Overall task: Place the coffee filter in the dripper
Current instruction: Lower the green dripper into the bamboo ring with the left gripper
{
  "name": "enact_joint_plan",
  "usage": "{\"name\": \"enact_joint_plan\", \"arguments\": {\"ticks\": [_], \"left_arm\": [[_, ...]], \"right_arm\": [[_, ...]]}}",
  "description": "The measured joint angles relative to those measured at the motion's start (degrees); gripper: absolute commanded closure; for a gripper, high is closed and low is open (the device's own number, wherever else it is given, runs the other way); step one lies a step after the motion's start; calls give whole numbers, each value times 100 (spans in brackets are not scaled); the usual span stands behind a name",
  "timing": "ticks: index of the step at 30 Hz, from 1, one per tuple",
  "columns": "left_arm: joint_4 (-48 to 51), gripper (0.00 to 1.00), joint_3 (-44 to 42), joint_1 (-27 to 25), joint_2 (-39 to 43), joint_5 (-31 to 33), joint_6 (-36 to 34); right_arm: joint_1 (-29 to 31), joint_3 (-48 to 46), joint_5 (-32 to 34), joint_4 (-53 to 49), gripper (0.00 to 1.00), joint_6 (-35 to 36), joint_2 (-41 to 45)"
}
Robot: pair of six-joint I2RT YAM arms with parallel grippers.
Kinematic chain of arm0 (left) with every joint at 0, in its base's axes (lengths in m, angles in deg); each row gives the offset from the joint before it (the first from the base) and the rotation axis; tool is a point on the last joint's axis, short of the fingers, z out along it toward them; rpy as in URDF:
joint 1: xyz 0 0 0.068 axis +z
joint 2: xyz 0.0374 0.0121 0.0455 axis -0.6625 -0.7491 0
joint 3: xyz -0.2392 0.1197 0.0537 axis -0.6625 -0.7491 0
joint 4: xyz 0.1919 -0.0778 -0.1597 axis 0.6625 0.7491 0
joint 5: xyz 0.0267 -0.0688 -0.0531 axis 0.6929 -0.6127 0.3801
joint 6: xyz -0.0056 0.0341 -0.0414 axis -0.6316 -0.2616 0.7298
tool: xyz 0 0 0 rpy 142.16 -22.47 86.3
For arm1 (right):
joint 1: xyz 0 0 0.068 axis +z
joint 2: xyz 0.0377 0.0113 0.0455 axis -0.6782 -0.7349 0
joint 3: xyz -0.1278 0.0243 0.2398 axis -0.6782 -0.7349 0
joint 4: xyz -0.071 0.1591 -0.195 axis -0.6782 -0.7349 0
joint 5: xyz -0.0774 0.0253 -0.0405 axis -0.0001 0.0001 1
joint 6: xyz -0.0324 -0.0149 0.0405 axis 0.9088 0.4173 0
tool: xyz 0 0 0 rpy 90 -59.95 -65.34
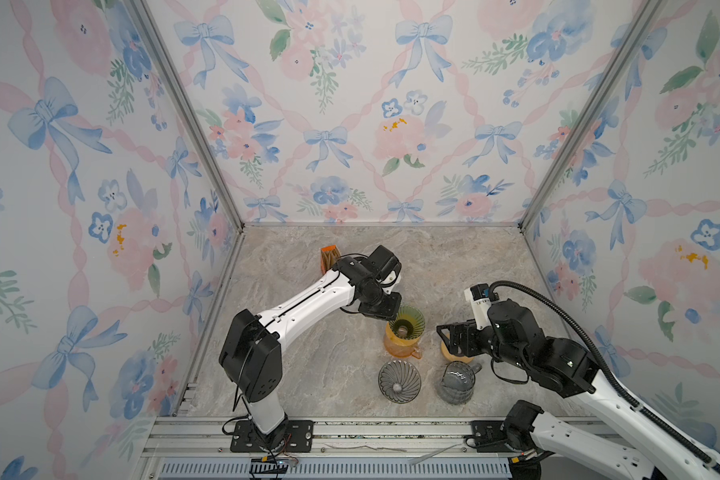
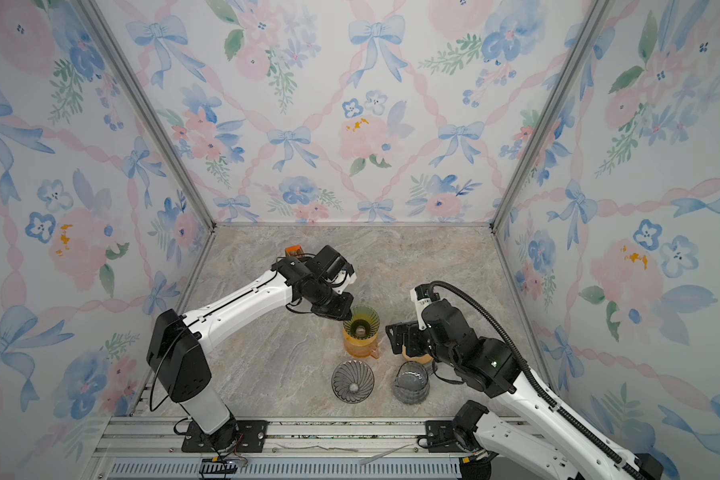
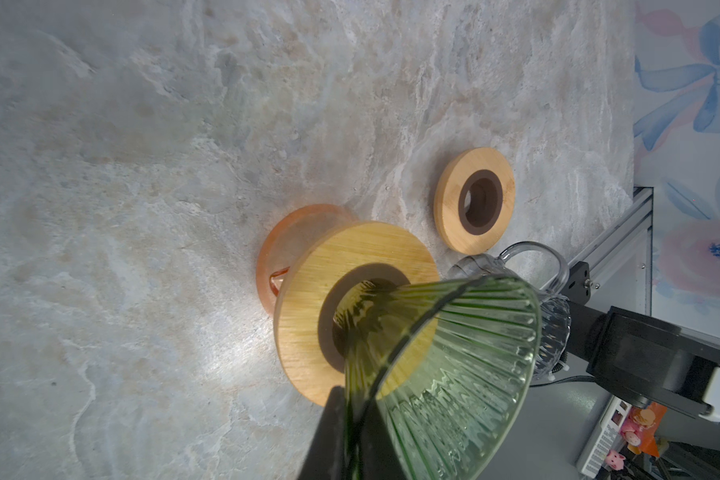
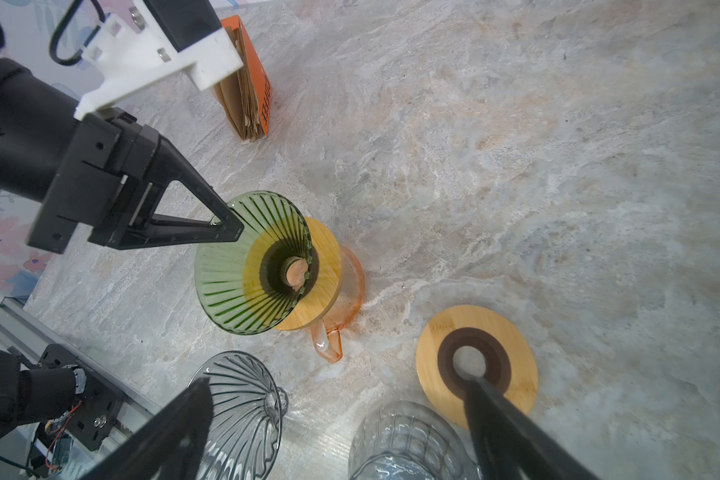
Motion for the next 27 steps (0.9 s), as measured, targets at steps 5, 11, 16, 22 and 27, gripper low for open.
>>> {"name": "enact_joint_plan", "arguments": {"ticks": [5,11,16,22,27], "left_arm": [[-4,83,-4,4,-13,-20,-13],[-4,69,-4,79,-11,-17,-92],[-4,56,-4,157,66,-4,-101],[-7,62,-4,195,503,92,-111],[-9,64,-4,195,684,96,-203]], "right_arm": [[0,0,2,0,4,-4,-22],[0,0,-2,2,4,0,-136],[0,7,-4,4,4,0,-278],[0,17,-26,33,4,4,-369],[0,136,-199,157,24,-57,-664]]}}
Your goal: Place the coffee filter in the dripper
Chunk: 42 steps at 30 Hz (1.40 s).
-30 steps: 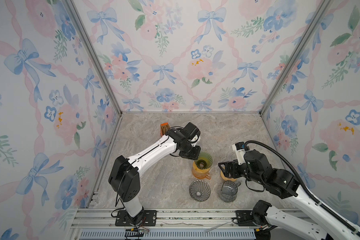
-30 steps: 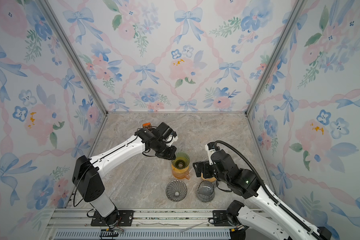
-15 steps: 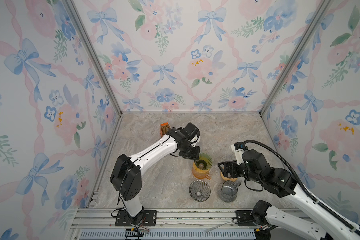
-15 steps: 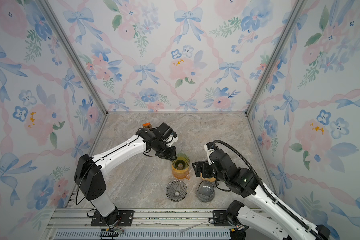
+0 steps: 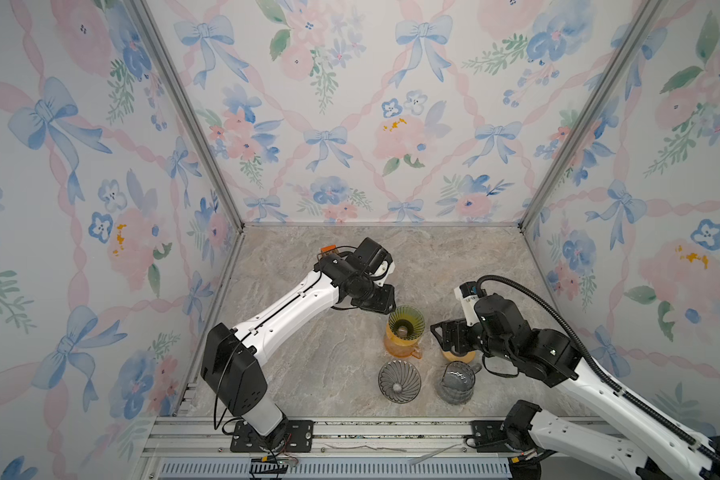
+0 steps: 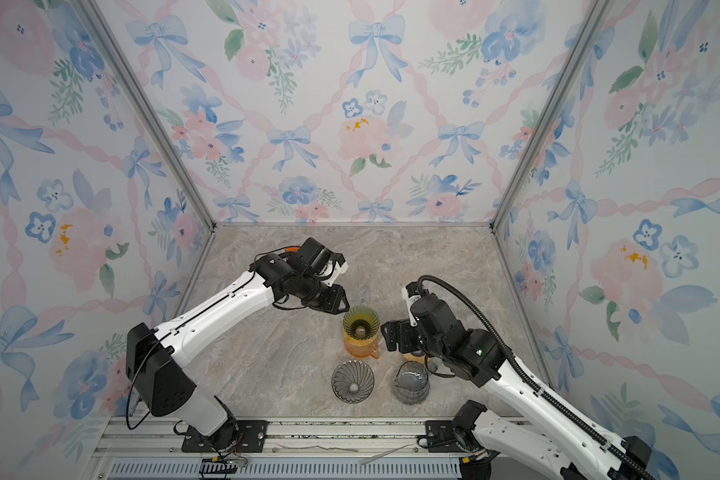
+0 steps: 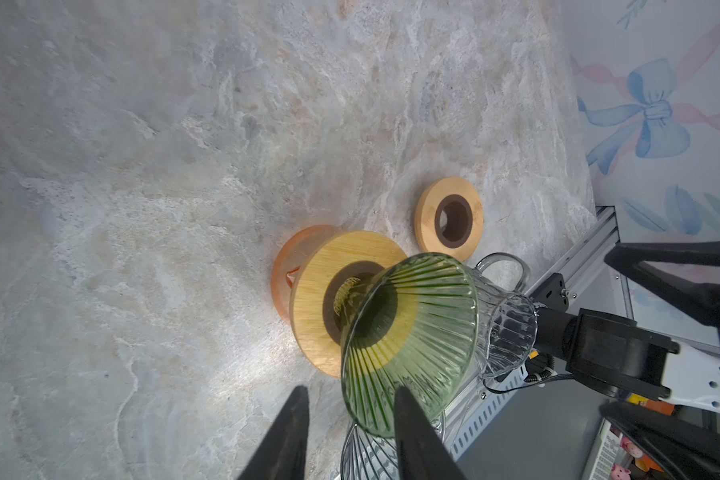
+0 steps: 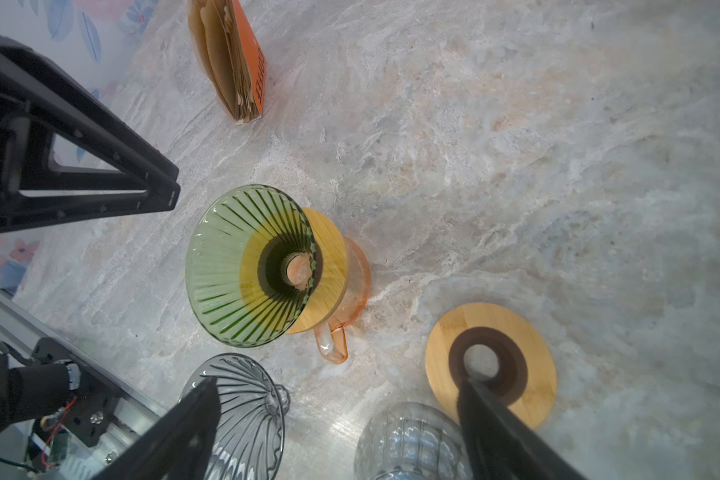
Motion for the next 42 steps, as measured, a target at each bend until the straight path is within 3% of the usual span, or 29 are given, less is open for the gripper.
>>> {"name": "enact_joint_plan", "arguments": {"ticks": [6,16,27,42], "left_arm": [[-63,64,0,0,-61,-70,-234],[-68,68,-2,0,-376,-55,-485],[-153,71,-2,4,-494,-20,-505],[-155,72,-2,48,-538,-2,-546]], "right_arm": [[-2,142,-348,157,45,-372,-660],[-367,166,-859,485,64,-990,-1126],[-450,162,-1222,761,74,-1102,-1388],[-450,162,-1224,813,85,-1102,-1609]]}}
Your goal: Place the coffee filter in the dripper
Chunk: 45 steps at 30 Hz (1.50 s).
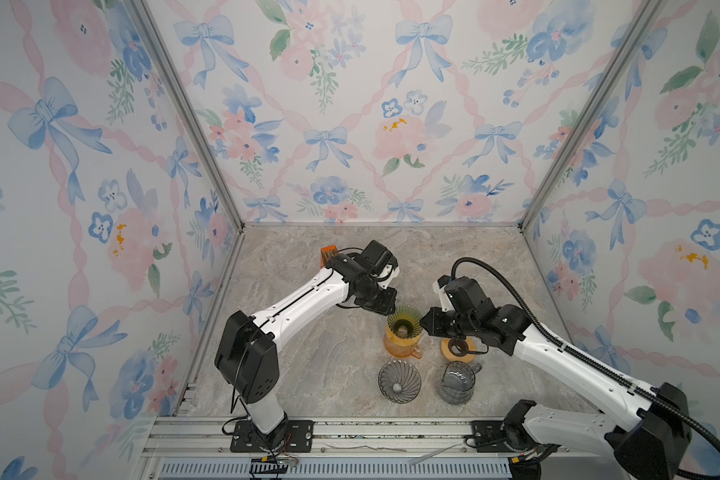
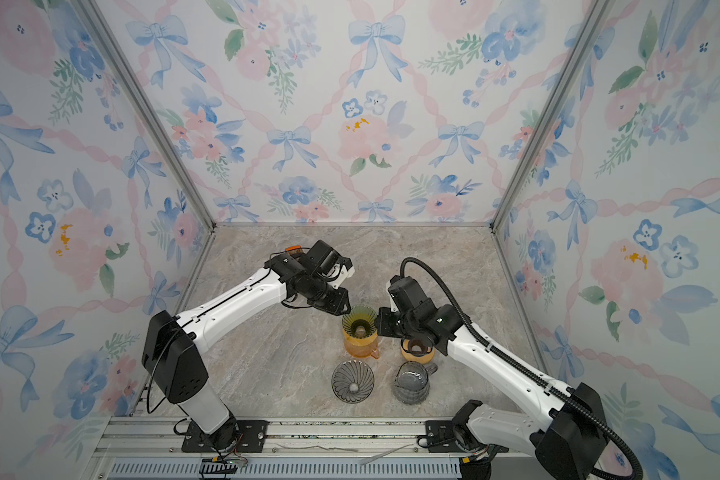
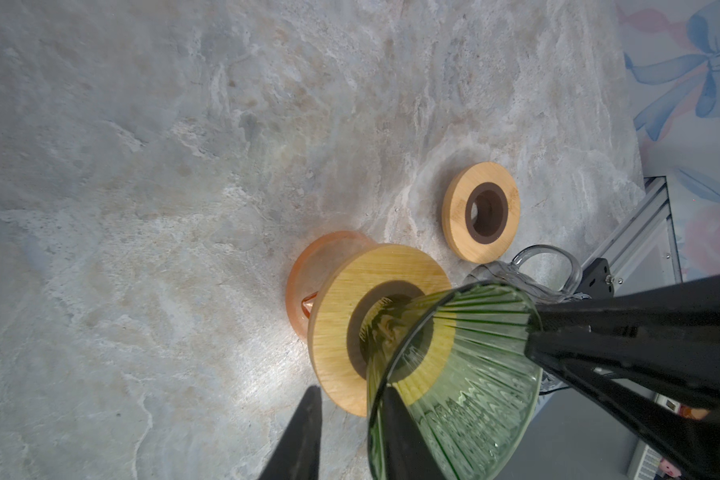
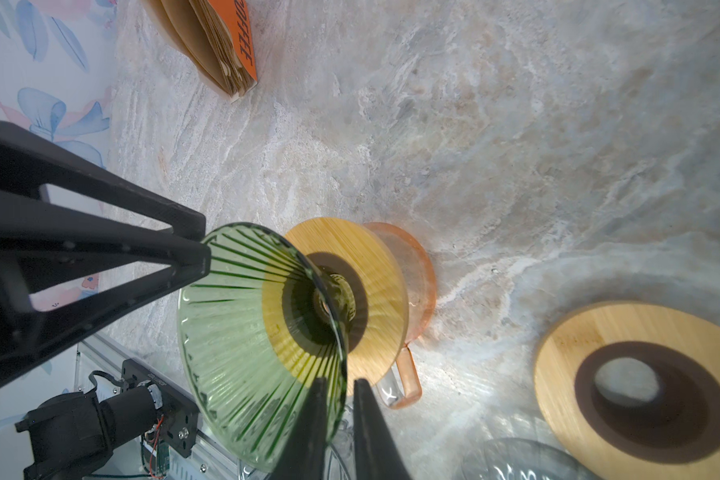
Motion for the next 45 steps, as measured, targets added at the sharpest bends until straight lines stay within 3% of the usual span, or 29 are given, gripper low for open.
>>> {"name": "enact_joint_plan", "arguments": {"ticks": [5,13,19,27,32,35,43,45], "left_arm": [[2,72,-2,4,0,0,0],[-2,61,-2,15,2,-4,-44],[-15,60,-24,76,179,61,-39],[-164,61,-317,501,1202,763,28],[-280,64,-479,774,1224,1552,55],[-367,66,-487,837,953,2037,46],[-507,70,-111,970,-251,3224,-136],[-522,71,138,1005,-549,3536,-216]], "right_arm": [[0,0,0,35,86,-2,0],[0,0,4,52,79,2,20],[0,0,129,17,72,92,363],[0,0,341,-37,61,385,1014],[0,0,474,-83,54,726,1226],[0,0,542,-168,47,920,1349],[0,-68,710,-321,1,1292,1912],[0,-125,763,-326,4,1399,2068]]}}
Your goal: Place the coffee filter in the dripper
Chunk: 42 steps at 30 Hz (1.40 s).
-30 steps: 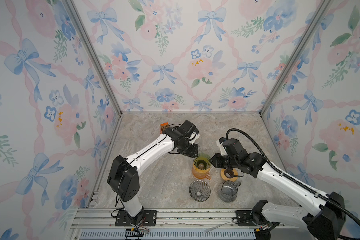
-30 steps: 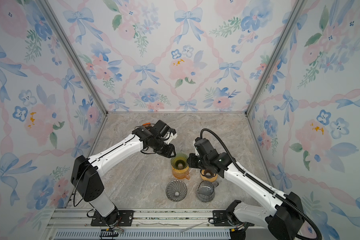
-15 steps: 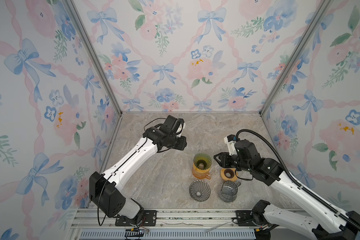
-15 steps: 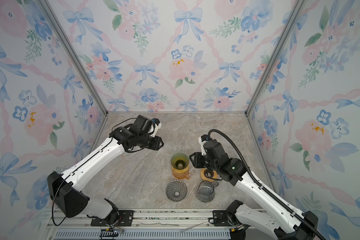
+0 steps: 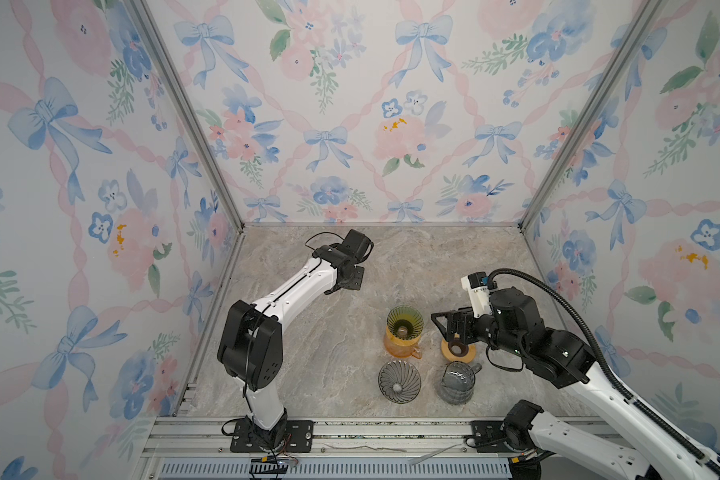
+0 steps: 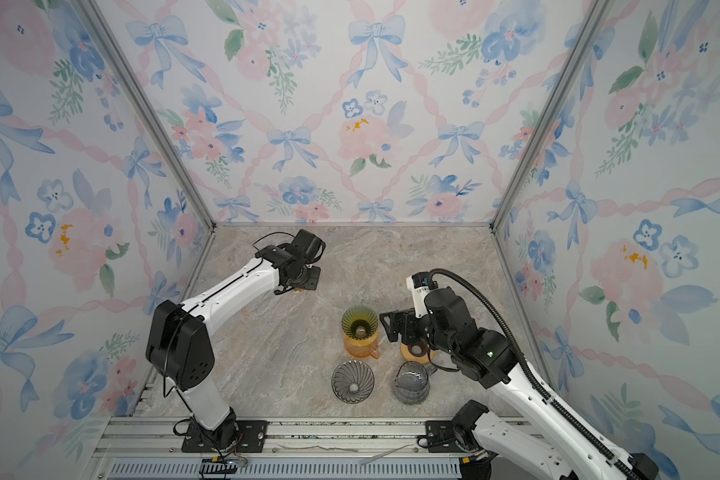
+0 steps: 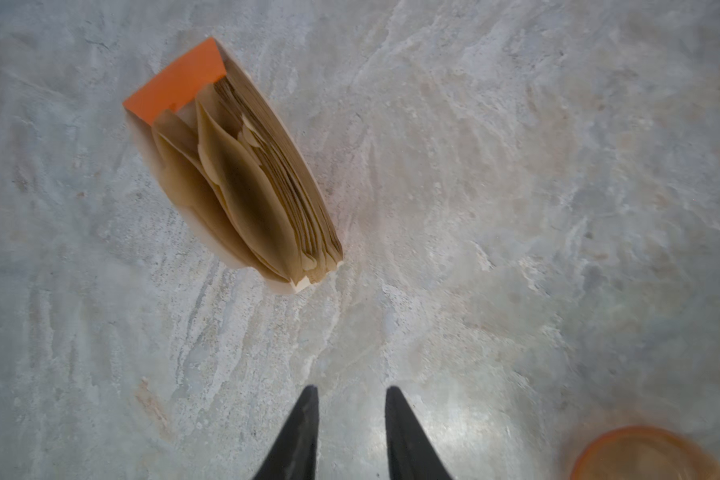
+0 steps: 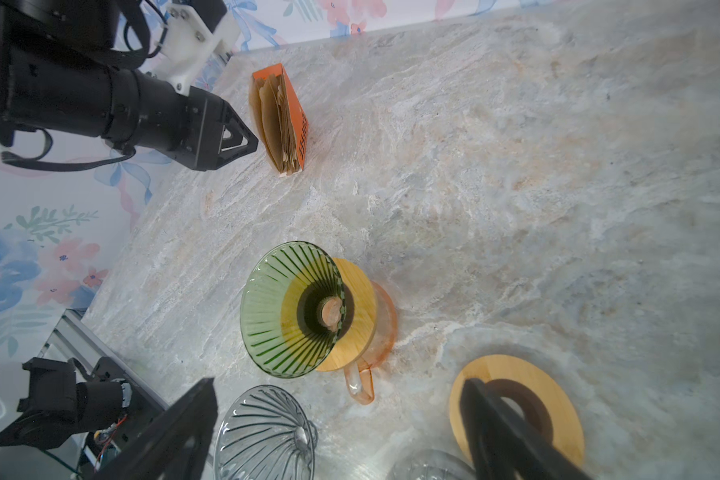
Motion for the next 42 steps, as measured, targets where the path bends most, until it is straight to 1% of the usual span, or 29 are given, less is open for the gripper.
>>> {"name": "enact_joint_plan", "arguments": {"ticks": [2,7,11,16,25,32,42], "left_arm": [[-33,73,214,42,-192,269,-70],[-90,76,667,264,-442,643,-229],[-129,79,909,400,-599,870,-382],[-142,81,1043,424,-855,1060,-516],[-140,84,1209,474,-1228,1165,-643],[-192,85,1550,566,-1486,1204,-730],[-212,85,1703,640,-1722,1207,-778]], "right_arm": [[0,-61,20,-13,4,15,107],[0,-179,26,-61,4,22,221],[0,-240,24,-59,4,22,240],[0,-245,24,-59,4,20,238],[0,-358,48,-59,4,2,330],[0,-361,120,-61,4,4,363],[0,-385,170,-87,4,4,433]]}}
